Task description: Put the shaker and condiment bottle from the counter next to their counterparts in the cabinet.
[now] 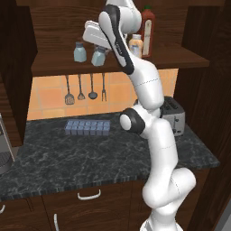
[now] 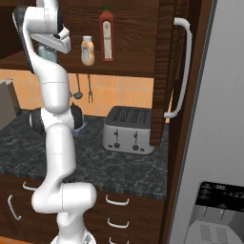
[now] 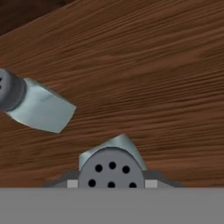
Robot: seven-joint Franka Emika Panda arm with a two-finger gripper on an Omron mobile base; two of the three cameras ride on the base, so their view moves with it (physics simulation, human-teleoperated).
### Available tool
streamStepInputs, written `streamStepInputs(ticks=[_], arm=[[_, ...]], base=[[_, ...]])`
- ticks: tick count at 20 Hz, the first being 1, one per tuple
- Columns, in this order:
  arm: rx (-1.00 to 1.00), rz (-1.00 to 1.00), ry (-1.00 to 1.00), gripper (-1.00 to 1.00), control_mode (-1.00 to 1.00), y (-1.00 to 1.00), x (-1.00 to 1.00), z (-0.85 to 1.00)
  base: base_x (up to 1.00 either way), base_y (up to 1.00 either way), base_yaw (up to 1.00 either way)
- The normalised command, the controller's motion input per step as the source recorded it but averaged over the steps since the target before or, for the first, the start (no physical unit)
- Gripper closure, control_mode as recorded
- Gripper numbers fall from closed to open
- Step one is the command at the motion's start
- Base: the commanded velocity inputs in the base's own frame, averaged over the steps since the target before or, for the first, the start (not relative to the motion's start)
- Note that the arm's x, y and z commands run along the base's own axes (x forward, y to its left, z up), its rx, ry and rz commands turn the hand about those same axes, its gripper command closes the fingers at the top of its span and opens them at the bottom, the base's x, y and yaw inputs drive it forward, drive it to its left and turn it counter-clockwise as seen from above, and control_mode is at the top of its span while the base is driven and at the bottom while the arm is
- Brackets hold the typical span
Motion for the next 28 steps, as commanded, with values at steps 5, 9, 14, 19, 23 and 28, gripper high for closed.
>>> streamStepInputs(ticks=[5, 9, 14, 19, 23, 28], arm=[[-0.26, 0.00, 0.26, 1.00, -1.00, 0.07, 0.29, -0.22], [-0.17, 0.00, 0.20, 1.00, -1.00, 0.07, 0.40, -0.02], [-0.07, 0.00, 0.14, 1.00, -1.00, 0.02, 0.36, 0.03], [0.00, 0.00, 0.10, -1.00, -1.00, 0.03, 0.24, 0.32], [0.00, 0.00, 0.06, -1.00, -1.00, 0.00, 0.10, 0.62], [0.00, 0.00, 0.08, -1.00, -1.00, 0.00, 0.08, 0.68]], base=[[0.00, 0.00, 0.00], [0.00, 0.00, 0.00], [0.00, 0.00, 0.00], [0.00, 0.00, 0.00], [0.00, 0.00, 0.00], [0.00, 0.00, 0.00]])
